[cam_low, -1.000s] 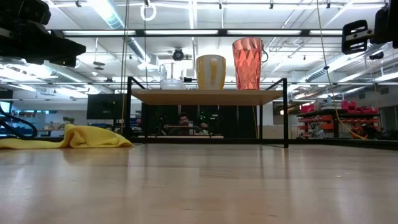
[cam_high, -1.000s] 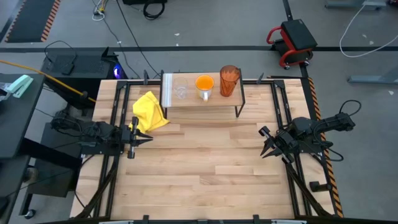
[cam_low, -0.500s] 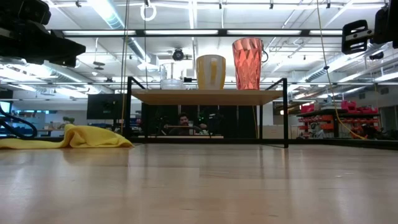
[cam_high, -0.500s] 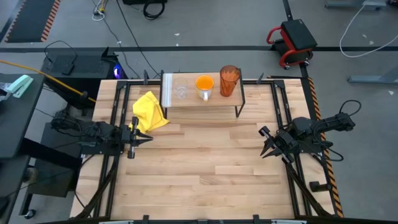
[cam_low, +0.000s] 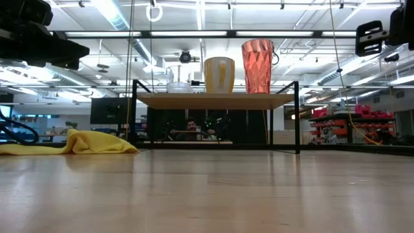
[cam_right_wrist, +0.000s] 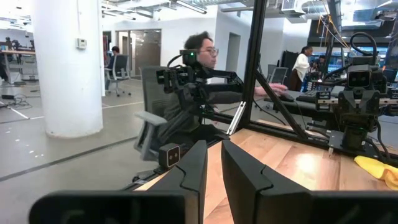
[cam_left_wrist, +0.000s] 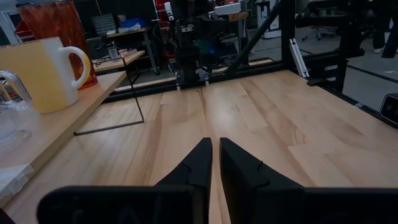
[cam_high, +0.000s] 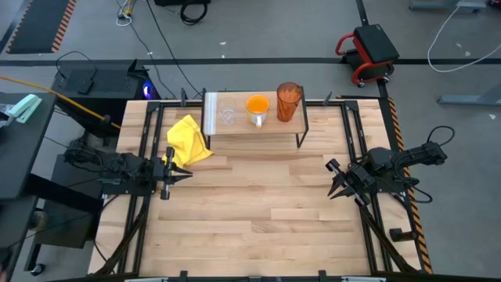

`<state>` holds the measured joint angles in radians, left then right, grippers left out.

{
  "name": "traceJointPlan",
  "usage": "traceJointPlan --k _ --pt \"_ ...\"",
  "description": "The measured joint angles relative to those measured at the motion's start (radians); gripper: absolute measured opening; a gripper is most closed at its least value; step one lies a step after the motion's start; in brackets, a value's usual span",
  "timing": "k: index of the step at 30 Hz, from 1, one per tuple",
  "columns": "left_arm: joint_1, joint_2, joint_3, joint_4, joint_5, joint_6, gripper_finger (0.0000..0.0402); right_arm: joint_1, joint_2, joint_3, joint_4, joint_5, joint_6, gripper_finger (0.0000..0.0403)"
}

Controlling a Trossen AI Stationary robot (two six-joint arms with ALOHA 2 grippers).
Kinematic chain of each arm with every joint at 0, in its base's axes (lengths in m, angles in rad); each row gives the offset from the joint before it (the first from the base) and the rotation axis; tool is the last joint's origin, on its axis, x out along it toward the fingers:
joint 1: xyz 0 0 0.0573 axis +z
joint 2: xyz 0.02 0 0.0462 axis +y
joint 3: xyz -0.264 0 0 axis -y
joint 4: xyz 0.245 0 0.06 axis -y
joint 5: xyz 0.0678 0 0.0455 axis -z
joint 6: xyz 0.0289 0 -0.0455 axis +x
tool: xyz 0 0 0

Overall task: Stack small to large cups/mugs on shelf
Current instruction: Return to Home Position

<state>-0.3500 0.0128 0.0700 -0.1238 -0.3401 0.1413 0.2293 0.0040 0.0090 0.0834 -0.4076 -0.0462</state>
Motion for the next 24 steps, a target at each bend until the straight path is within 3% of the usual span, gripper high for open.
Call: traceJointPlan --k 24 --pt "0.000 0.000 0.000 0.000 0.000 0.000 0.0035 0.000 0.000 0.000 0.000 0.000 0.000 0.0056"
